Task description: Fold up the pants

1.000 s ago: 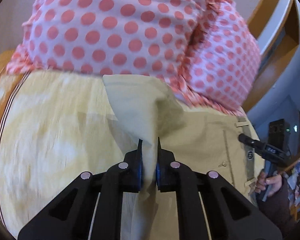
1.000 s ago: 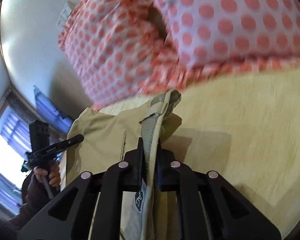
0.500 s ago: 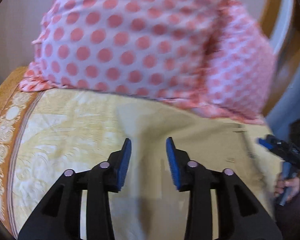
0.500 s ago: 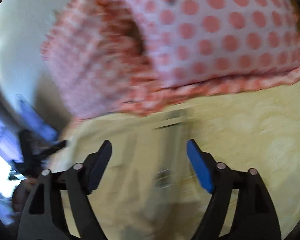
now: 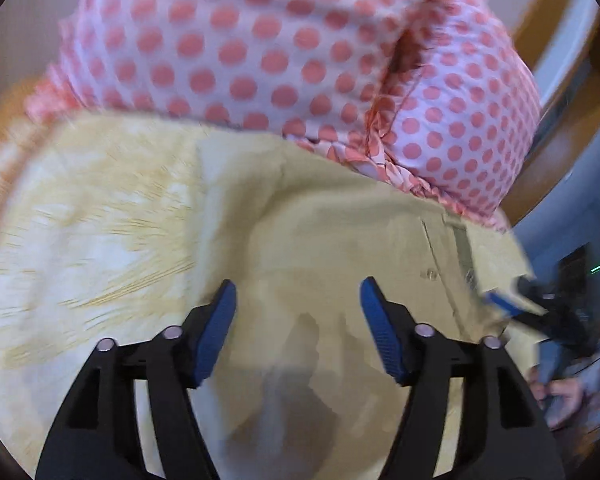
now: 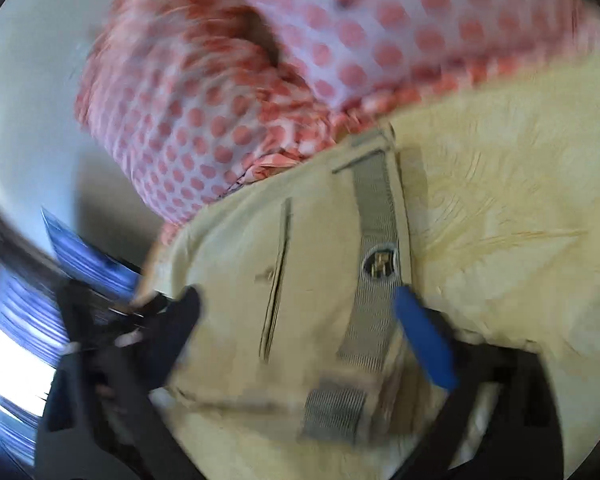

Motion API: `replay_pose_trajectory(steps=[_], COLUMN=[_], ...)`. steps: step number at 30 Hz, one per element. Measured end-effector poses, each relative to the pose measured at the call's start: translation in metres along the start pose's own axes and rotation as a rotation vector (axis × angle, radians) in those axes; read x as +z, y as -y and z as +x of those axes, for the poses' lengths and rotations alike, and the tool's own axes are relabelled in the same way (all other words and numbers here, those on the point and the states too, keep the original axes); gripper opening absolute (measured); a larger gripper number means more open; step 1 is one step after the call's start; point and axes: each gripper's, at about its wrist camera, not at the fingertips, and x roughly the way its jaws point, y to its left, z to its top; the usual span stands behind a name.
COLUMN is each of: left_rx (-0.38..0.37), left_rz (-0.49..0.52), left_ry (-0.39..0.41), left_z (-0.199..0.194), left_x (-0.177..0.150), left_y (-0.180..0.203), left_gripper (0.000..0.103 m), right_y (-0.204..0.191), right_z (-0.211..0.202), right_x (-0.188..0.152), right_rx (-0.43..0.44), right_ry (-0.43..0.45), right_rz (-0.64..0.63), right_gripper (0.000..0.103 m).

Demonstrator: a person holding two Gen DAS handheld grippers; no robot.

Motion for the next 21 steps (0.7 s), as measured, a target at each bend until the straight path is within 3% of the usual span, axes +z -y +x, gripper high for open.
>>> replay_pose_trajectory(steps=[2,6,10,17,21], left_rx=[0.097,0.195,0.247,0.277,0.321], left_rz=[0.051,0.092,0.097,0.111,0.183], left_ry=[0.075,0.119,0.115,0.117,0.149], left_z=[-0.027,-0.060,-0.065,-0.061,-0.058], left_x=[-0.025,-0.088,-0.132,-0.160,-0.171], left_y=[0.011,0.023,0.029,0.035,0.042], left_gripper=[0.096,0.100,0.101,0.101,0.102], right_y=[-0.023,-0.056,-0.064,-0.070,-0.070], right_z=[-0.018,-0.032,-0.028,-0.021,-0.021], right_x=[-0.026,-0.092,-0.136,-0.174,-0.183], right_rx=[-0.045,-0.162,-0.267,-0.373,-0.411], right_ry=[0.054,0.092,0.106,0.135,0.155], right_rz=[-0.139,-0.294,-0.323,-0.365,-0.387], right_gripper=[0.101,0.101,0.101,0.101,0.101])
